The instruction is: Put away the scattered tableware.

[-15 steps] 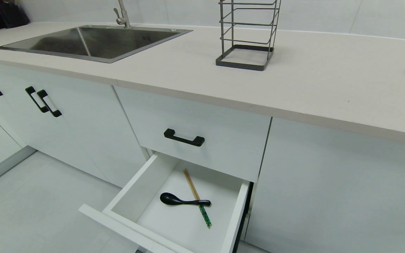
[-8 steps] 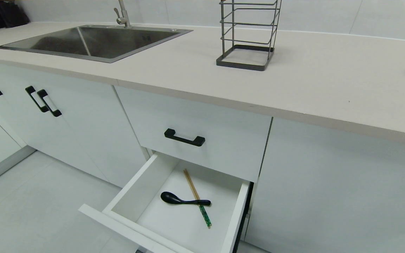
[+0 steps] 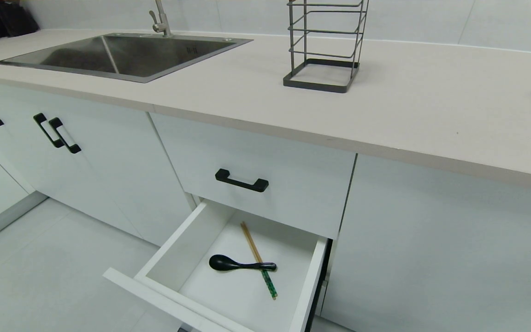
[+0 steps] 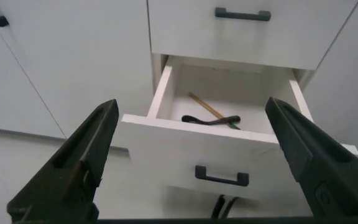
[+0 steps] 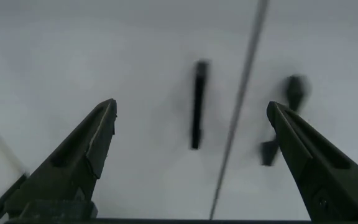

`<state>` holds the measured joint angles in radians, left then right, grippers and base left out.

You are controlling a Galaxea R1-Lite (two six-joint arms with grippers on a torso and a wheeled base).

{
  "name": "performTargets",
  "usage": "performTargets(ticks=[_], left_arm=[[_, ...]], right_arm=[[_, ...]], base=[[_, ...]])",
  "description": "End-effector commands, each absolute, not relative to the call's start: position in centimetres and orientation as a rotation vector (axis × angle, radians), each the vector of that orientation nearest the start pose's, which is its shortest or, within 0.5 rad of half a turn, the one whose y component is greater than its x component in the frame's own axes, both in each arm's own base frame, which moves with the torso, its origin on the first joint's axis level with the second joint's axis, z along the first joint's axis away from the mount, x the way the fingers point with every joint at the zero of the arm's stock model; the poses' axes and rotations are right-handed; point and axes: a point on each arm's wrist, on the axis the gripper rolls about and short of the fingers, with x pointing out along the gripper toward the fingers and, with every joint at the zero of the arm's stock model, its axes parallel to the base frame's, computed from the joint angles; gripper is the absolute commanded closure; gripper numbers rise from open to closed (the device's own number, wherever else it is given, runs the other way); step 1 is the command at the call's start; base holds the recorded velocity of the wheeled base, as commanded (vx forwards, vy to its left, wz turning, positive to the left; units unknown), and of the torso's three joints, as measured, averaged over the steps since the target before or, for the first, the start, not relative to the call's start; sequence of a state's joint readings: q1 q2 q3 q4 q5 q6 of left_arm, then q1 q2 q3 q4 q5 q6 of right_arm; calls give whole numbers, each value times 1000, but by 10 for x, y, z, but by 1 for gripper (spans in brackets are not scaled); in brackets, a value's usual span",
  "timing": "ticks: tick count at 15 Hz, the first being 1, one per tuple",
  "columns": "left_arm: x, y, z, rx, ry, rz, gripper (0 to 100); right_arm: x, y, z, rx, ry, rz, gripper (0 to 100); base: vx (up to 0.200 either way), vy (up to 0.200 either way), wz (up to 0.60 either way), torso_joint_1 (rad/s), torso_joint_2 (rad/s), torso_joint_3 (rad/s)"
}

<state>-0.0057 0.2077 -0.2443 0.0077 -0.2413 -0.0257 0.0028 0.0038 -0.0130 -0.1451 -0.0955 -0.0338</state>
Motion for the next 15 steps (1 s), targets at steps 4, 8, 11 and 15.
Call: performTargets(ticks=[4, 8, 11, 15], left_arm=[[5, -8, 148, -69, 166, -343, 0], [0, -11, 134, -154, 398, -555, 0], [5, -12, 132, -192, 539, -563, 0], [27, -15, 127, -218, 751, -594, 0]], right_arm=[[-23, -1, 85, -27, -90, -18, 0], [-23, 2, 84, -58, -82, 102, 0], [-23, 2, 84, -64, -80, 103, 0], [-23, 2, 79, -144, -43, 88, 0]], base=[[0, 0, 0, 0, 0, 0], [0, 0, 0, 0, 0, 0], [0, 0, 0, 0, 0, 0], [0, 0, 0, 0, 0, 0]])
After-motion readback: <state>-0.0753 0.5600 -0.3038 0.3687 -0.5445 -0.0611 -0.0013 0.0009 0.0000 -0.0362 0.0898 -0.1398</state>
